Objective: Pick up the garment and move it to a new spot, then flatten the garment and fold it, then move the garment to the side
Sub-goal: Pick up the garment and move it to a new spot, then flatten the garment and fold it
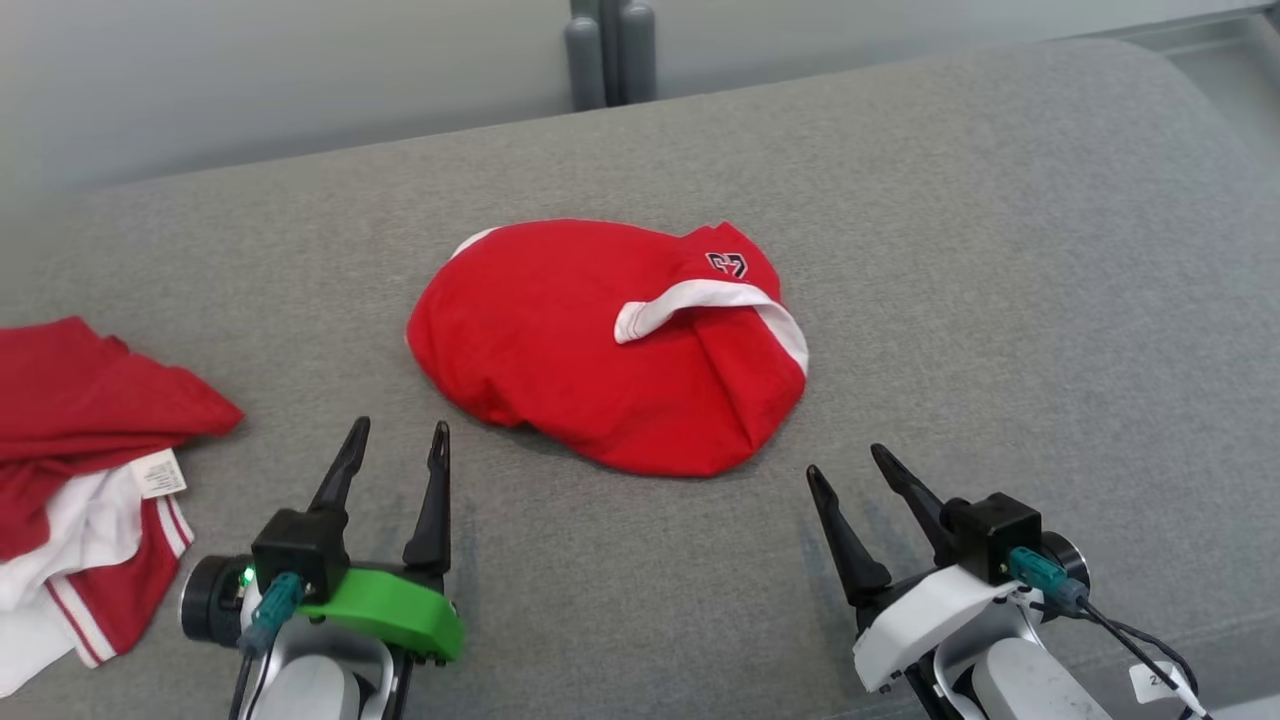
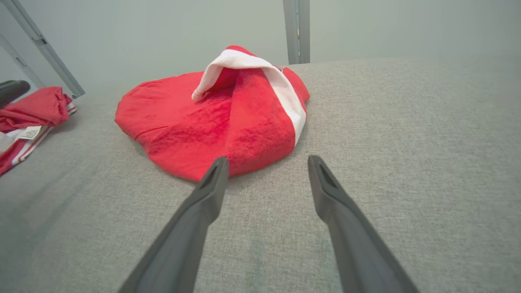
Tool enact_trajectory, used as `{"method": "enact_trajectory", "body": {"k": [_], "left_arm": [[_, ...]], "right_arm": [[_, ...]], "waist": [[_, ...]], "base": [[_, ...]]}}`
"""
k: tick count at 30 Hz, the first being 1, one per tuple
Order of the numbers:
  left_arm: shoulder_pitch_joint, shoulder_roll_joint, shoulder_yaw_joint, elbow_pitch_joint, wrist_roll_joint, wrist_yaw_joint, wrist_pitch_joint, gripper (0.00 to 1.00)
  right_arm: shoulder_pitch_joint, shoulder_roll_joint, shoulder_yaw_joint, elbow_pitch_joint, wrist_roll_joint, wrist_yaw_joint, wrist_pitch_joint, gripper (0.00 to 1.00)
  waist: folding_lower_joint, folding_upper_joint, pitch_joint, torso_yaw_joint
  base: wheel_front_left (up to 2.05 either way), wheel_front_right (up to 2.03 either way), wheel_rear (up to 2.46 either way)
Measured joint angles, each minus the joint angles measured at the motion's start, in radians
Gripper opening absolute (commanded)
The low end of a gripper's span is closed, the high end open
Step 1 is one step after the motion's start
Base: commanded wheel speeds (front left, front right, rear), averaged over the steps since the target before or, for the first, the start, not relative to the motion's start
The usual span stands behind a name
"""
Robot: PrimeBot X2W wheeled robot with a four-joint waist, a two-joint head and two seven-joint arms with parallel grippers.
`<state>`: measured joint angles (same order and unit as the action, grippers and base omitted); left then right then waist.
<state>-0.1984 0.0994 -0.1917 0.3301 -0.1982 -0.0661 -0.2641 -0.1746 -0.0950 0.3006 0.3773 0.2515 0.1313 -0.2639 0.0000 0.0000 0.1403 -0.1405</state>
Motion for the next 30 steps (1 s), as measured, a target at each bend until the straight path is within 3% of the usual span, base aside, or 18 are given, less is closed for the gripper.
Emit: {"method": "enact_trajectory", "body": {"k": [14,22,30], "left_arm": [[0.121,-0.047,0.053,-0.029,0.026,-0.028,0.000,1.00],[0.133,-0.048,-0.004,-0.025,-0.005,-0.033,0.000,1.00],[0.145,-0.049,-0.034,-0.035,-0.035,-0.017,0.000,1.00]], "right_arm": [[-0.062,-0.012,0.063,0.049,-0.002,0.000,0.000,1.00],[-0.179,-0.036,0.116,0.189,-0.047,0.000,0.000,1.00],[-0.274,-0.037,0.087,0.371,-0.144,0.000,0.000,1.00]], "waist": [[0.0000,0.0000,-0.040,0.208],[0.0000,0.0000,-0.035,0.351],[0.0000,0.0000,-0.015,0.465]], "base": [[0.00,0.00,0.00],[0.00,0.00,0.00],[0.00,0.00,0.00]]}}
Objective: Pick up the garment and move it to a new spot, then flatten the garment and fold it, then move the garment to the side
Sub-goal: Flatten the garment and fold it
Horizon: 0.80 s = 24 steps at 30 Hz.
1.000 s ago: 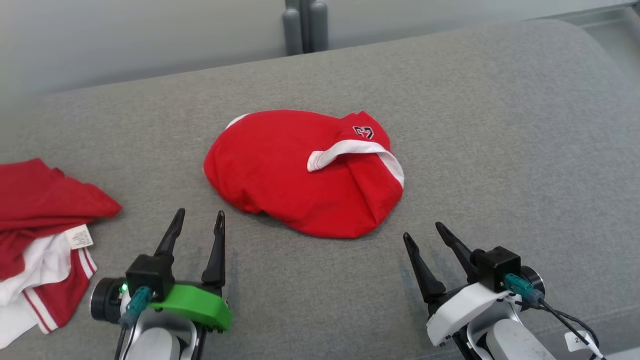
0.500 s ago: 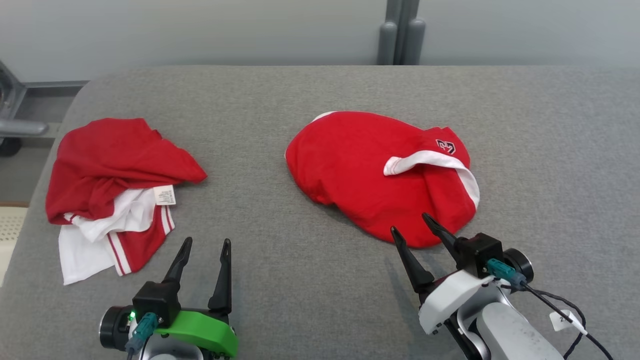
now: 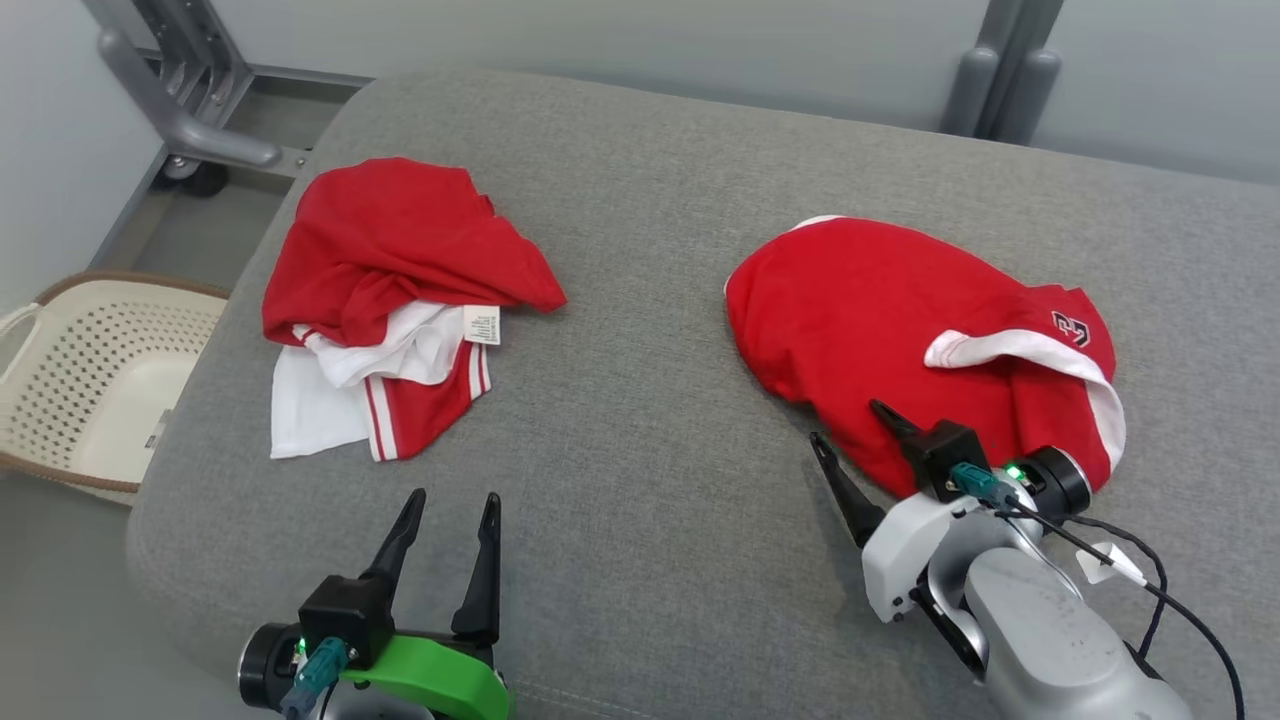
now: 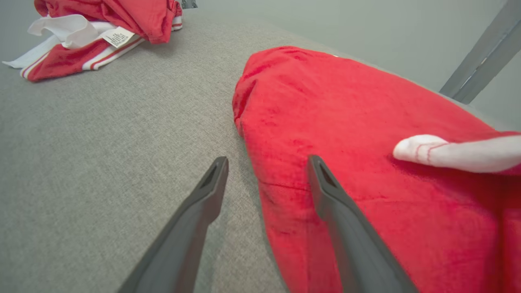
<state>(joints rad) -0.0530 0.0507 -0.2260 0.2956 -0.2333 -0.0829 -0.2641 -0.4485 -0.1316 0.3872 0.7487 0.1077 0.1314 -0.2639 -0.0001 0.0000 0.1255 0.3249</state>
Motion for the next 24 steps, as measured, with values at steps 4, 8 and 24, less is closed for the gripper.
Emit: {"method": "enact_trajectory", "body": {"k": [4,8,24], "left_arm": [[0.000,0.000,-0.009,-0.003,-0.006,0.004,0.000,1.00],[0.000,0.000,-0.024,-0.005,-0.015,0.008,0.000,1.00],[0.002,0.000,-0.085,-0.014,-0.040,0.012,0.000,1.00]], "right_arm": [[-0.044,0.016,-0.016,0.083,-0.051,0.000,0.000,1.00],[-0.081,0.020,-0.072,0.172,-0.105,0.000,0.002,0.49],[-0.082,0.080,-0.029,-0.041,0.046,0.000,0.001,0.00]], "waist": [[0.0000,0.0000,0.016,0.038],[0.0000,0.0000,0.033,0.057],[0.0001,0.0000,0.022,0.036]], "base": [[0.00,0.00,0.00],[0.00,0.00,0.00],[0.00,0.00,0.00]]}}
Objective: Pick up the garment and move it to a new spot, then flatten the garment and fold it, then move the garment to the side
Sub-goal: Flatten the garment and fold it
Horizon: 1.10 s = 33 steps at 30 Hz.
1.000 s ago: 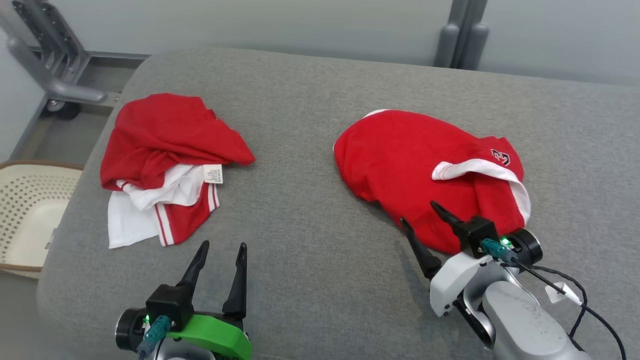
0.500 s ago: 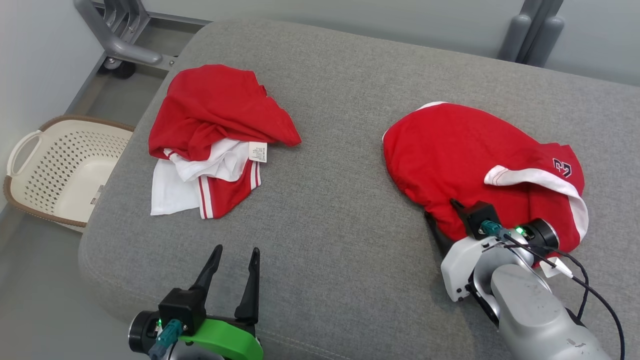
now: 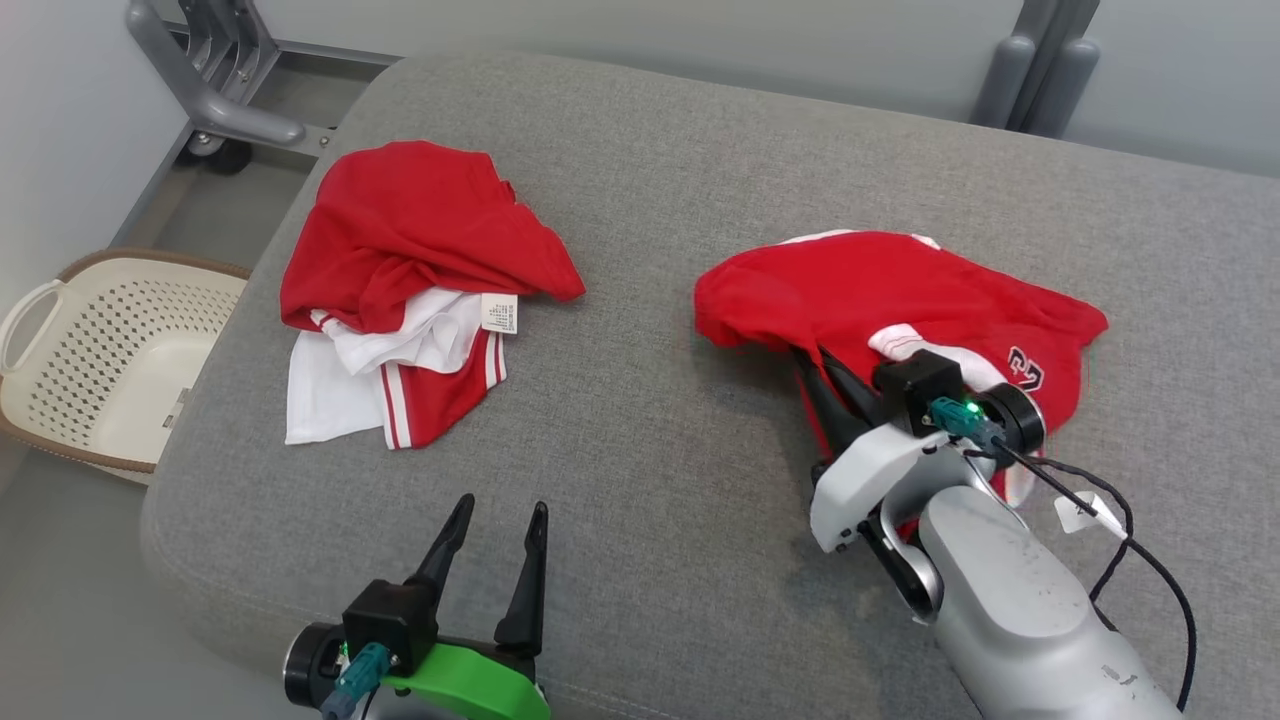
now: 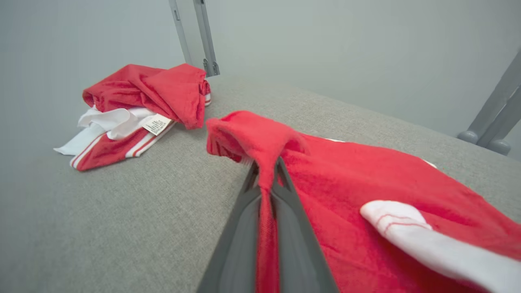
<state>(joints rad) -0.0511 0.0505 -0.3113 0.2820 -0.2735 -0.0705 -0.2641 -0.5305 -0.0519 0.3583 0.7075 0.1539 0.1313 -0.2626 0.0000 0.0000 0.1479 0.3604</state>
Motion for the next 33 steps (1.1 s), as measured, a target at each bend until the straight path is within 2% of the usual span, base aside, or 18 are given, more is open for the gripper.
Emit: {"method": "enact_trajectory", "body": {"k": [4,9,14,18,27,28,29,30,33], "left_arm": [[0.002,0.000,-0.028,0.005,-0.006,0.000,0.000,1.00],[0.004,0.000,-0.049,0.009,-0.008,0.000,0.000,1.00],[0.004,0.000,-0.050,0.012,-0.013,0.000,0.000,1.00],[0.005,0.000,-0.048,0.014,-0.014,0.000,0.000,1.00],[0.008,0.000,-0.046,0.021,-0.016,0.002,0.000,1.00],[0.007,0.000,-0.048,0.022,-0.016,0.002,0.000,1.00],[0.006,0.000,-0.050,0.022,-0.017,0.002,0.000,1.00],[0.005,0.000,-0.052,0.022,-0.017,0.002,0.000,1.00],[0.003,0.000,-0.055,0.023,-0.018,0.002,0.000,1.00]], "right_arm": [[0.005,0.002,0.027,-0.133,0.144,0.000,0.000,0.00],[0.003,0.003,-0.031,-0.237,0.202,0.000,0.000,0.00],[0.005,-0.006,-0.137,-0.219,0.214,0.000,0.000,0.00],[0.022,-0.036,-0.228,-0.181,0.191,0.000,0.000,0.00],[0.060,-0.052,-0.272,-0.106,0.137,0.000,0.000,0.00],[0.060,-0.052,-0.273,-0.092,0.130,0.000,0.000,0.37],[0.060,-0.050,-0.275,-0.079,0.124,0.000,0.000,0.97],[0.060,-0.048,-0.280,-0.073,0.116,0.000,0.000,1.00],[0.057,-0.046,-0.310,-0.075,0.074,0.000,0.000,1.00]], "waist": [[0.0000,0.0000,-0.005,-0.003],[0.0000,0.0000,-0.002,0.006],[0.0000,0.0000,0.002,0.021],[0.0000,0.0000,0.004,0.026],[0.0000,0.0000,0.012,0.003],[0.0000,0.0000,0.014,0.000],[0.0000,0.0000,0.015,-0.003],[0.0000,0.0000,0.016,-0.005],[0.0000,0.0000,0.017,-0.006]], "base": [[0.00,0.00,0.00],[0.00,0.00,0.00],[0.00,0.00,0.00],[0.00,0.00,0.00],[0.00,0.00,0.00],[0.00,0.00,0.00],[0.00,0.00,0.00],[0.00,0.00,0.00],[0.00,0.00,0.00]]}}
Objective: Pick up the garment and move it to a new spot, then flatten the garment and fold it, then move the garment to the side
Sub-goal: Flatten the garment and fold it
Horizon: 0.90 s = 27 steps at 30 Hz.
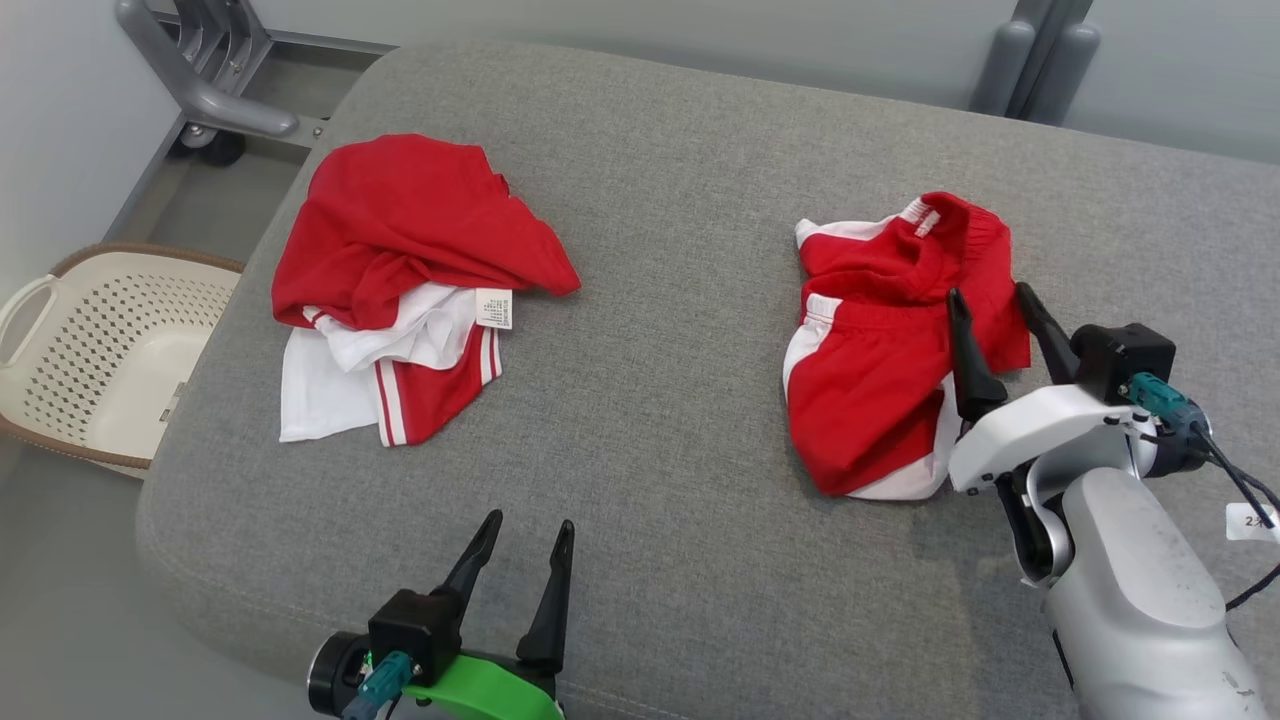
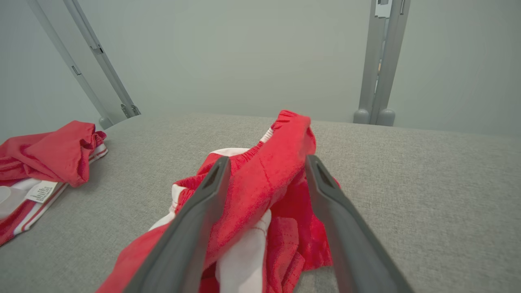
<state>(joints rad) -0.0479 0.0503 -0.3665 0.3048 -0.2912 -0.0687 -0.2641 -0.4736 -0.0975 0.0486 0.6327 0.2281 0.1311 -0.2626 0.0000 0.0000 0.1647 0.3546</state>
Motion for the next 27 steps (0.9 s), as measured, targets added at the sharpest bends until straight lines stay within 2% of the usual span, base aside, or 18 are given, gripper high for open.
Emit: {"method": "enact_trajectory", "body": {"k": [6,9,12,15,19,23,27], "left_arm": [[0.001,0.000,0.005,0.002,-0.006,0.002,0.000,1.00],[0.002,0.000,0.007,0.006,-0.005,0.002,0.000,1.00],[0.003,0.000,0.006,0.009,-0.005,0.002,0.000,1.00],[0.003,0.000,0.000,0.012,-0.005,-0.002,0.000,1.00],[0.002,0.000,-0.021,0.016,-0.006,-0.007,0.000,1.00],[0.005,0.000,-0.026,0.019,-0.011,-0.006,0.000,1.00],[0.015,0.000,-0.028,0.021,-0.018,-0.009,0.000,1.00]], "right_arm": [[-0.001,0.012,-0.051,-0.077,-0.083,0.000,0.000,1.00],[0.004,0.020,-0.024,-0.095,-0.110,0.000,0.000,1.00],[0.009,0.024,0.052,-0.084,-0.110,0.000,0.000,1.00],[0.002,0.025,0.127,-0.035,-0.097,0.000,0.000,1.00],[-0.045,-0.006,0.168,0.044,-0.081,0.000,0.000,1.00],[-0.103,-0.048,0.193,0.140,-0.090,0.000,0.000,1.00],[-0.152,-0.070,0.260,0.234,-0.092,0.000,0.027,1.00]], "waist": [[0.0000,0.0000,-0.004,0.003],[0.0000,0.0000,-0.009,0.003],[0.0000,0.0000,-0.013,0.004],[0.0000,0.0000,-0.014,0.009],[0.0000,0.0000,-0.013,0.031],[0.0000,0.0000,-0.007,0.075],[0.0000,0.0000,-0.002,0.113]], "base": [[0.00,0.00,0.00],[0.00,0.00,0.00],[0.00,0.00,0.00],[0.00,0.00,0.00],[0.00,0.00,0.00],[0.00,0.00,0.00],[0.00,0.00,0.00]]}}
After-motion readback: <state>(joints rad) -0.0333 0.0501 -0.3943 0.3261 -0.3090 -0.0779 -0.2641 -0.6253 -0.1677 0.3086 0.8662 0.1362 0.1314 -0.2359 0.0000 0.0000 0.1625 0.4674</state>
